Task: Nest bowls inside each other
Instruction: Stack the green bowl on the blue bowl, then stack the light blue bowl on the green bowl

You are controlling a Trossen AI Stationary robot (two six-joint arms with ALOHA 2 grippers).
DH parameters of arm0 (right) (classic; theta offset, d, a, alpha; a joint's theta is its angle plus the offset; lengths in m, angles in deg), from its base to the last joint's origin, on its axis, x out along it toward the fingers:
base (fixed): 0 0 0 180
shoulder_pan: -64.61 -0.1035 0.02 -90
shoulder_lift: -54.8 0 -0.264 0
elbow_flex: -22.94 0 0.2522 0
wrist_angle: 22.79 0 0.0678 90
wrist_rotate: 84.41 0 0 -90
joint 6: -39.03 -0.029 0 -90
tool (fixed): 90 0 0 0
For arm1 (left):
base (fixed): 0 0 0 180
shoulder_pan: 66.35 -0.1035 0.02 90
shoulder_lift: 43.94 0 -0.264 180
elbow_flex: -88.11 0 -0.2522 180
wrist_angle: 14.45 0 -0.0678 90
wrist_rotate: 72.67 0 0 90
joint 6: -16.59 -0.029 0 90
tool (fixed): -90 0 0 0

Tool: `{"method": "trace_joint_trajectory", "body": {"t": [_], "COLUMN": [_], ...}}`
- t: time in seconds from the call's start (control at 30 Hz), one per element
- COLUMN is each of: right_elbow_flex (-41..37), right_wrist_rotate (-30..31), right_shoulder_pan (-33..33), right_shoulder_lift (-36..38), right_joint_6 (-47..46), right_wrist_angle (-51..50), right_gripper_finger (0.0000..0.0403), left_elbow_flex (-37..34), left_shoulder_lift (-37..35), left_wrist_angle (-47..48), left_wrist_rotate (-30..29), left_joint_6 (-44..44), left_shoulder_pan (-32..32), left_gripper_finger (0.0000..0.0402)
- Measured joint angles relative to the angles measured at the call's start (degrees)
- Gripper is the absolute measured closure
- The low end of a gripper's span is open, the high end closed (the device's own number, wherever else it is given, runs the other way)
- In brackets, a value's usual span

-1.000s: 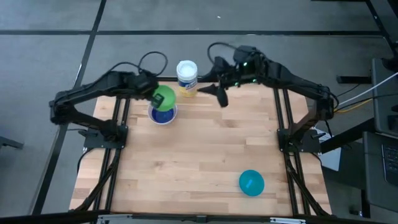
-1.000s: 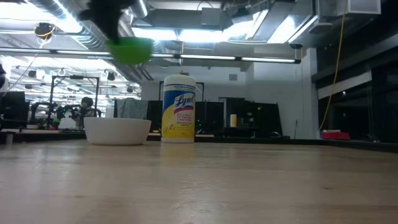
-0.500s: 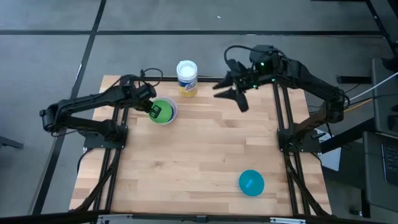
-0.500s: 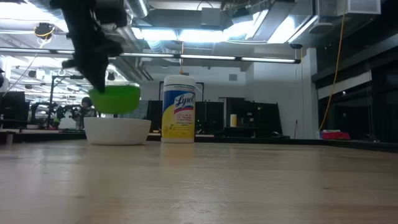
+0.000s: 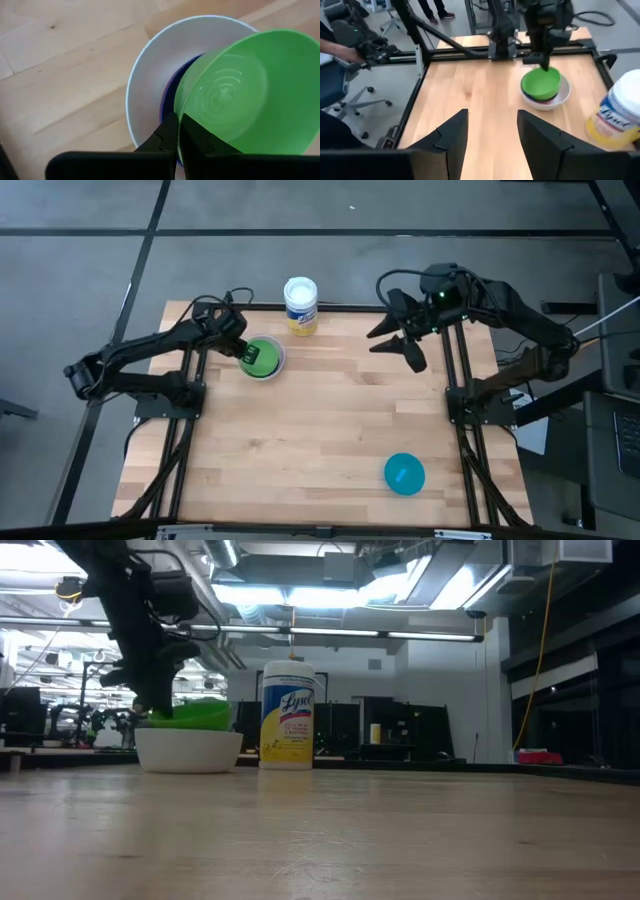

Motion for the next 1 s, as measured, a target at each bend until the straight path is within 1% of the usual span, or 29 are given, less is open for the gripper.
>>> {"method": "trace_joint_trajectory", "body": {"t": [0.17,0.27,0.37,0.43,0.53,0.7,0.77,0.9,1.0], "right_elbow_flex": [-6.3,-10.9,-15.7,-18.7,-23.3,-29.6,-31.4,-37.1,-43.9], "right_wrist_rotate": [0.2,0.8,0.8,0.8,1.4,1.5,1.9,4.7,4.8], "right_shoulder_pan": [0.0,0.0,0.0,0.0,0.0,0.0,-0.1,-1.3,-3.0], "right_shoulder_lift": [3.3,5.7,8.4,10.3,13.1,17.5,19.0,22.3,24.2], "right_joint_6": [-1.2,-2.3,-4.0,-5.2,-7.4,-11.3,-12.3,-14.1,-17.7], "right_wrist_angle": [1.4,3.9,7.6,9.3,11.3,16.8,17.0,15.4,12.3], "right_gripper_finger": [0.0239,0.0241,0.0238,0.0235,0.0231,0.0230,0.0233,0.0241,0.0242], "left_elbow_flex": [-0.1,-0.1,-0.1,-0.1,-0.1,-0.1,-0.2,-0.2,-0.2], "left_shoulder_lift": [1.5,2.0,1.9,1.9,1.9,1.9,1.4,-2.4,-7.8], "left_wrist_angle": [0.3,0.2,-2.2,-4.1,-5.1,-2.9,-3.6,-10.4,-19.0], "left_wrist_rotate": [1.2,1.6,3.0,3.7,3.6,3.7,5.4,9.1,13.9], "left_joint_6": [-2.5,-3.0,-4.2,-4.2,-3.7,-3.2,-3.3,-2.4,-1.2], "left_shoulder_pan": [-1.4,-1.6,-1.6,-1.5,-1.6,-2.4,-2.9,-3.4,-3.1], "left_gripper_finger": [0.0400,0.0400,0.0391,0.0373,0.0334,0.0264,0.0241,0.0208,0.0198]}}
